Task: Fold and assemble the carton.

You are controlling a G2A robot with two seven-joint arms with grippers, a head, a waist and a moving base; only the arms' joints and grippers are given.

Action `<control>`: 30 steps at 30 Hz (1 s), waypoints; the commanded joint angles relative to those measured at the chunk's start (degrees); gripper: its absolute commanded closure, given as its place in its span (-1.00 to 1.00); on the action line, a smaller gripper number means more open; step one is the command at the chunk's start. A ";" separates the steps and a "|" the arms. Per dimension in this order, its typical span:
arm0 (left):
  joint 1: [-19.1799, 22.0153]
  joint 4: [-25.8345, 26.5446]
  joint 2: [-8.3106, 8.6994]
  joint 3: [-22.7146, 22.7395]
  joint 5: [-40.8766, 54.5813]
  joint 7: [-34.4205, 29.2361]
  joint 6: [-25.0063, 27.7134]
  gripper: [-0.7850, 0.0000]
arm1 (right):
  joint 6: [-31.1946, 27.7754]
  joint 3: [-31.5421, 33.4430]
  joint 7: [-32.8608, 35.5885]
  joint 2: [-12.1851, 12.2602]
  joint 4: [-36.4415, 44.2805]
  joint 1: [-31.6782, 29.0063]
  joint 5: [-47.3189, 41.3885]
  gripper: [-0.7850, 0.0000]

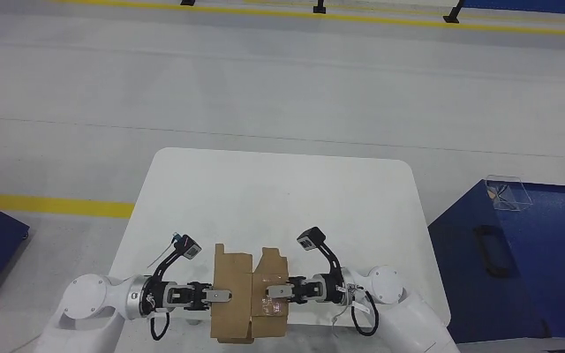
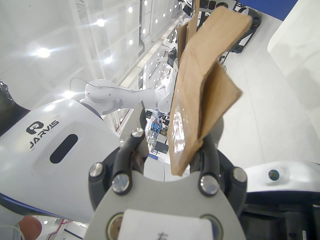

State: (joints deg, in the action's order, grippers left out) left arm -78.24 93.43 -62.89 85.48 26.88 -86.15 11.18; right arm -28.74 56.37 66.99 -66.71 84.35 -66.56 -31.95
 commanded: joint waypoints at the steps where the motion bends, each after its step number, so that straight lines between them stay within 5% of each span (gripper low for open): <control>1: 0.00 0.00 0.00 0.00 0.00 0.00 0.00 1.00 | 0.00 0.00 0.00 0.00 0.00 0.00 0.00 -1.00; 8: -1.07 -0.50 -1.55 -2.87 13.29 11.36 10.32 1.00 | -10.13 8.63 -13.59 1.38 6.11 -3.33 16.16 -1.00; 14: 0.19 -6.24 -4.27 -11.68 31.12 14.35 21.30 1.00 | -20.45 18.42 -26.87 2.36 14.87 -11.10 34.91 -1.00; 20: 4.20 -11.76 -7.07 -19.24 40.66 16.25 23.21 1.00 | -22.20 18.90 -37.57 1.79 19.85 -16.09 47.15 -1.00; 25: 6.68 -14.71 -8.77 -21.98 38.28 18.50 25.46 1.00 | -22.57 15.83 -39.38 1.53 19.25 -15.90 46.25 -0.22; 27: 6.98 -15.26 -9.25 -22.70 37.71 18.35 25.31 1.00 | -21.93 15.02 -39.35 1.49 18.49 -15.34 45.68 -0.02; 30: 6.98 -15.71 -9.78 -22.89 37.73 17.85 24.81 1.00 | -20.76 14.36 -40.45 1.36 17.77 -14.51 45.94 0.04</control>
State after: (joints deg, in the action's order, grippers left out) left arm -71.18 77.83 -72.51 62.61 64.54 -68.03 36.27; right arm -49.69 71.04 26.86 -65.30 102.31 -81.26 13.81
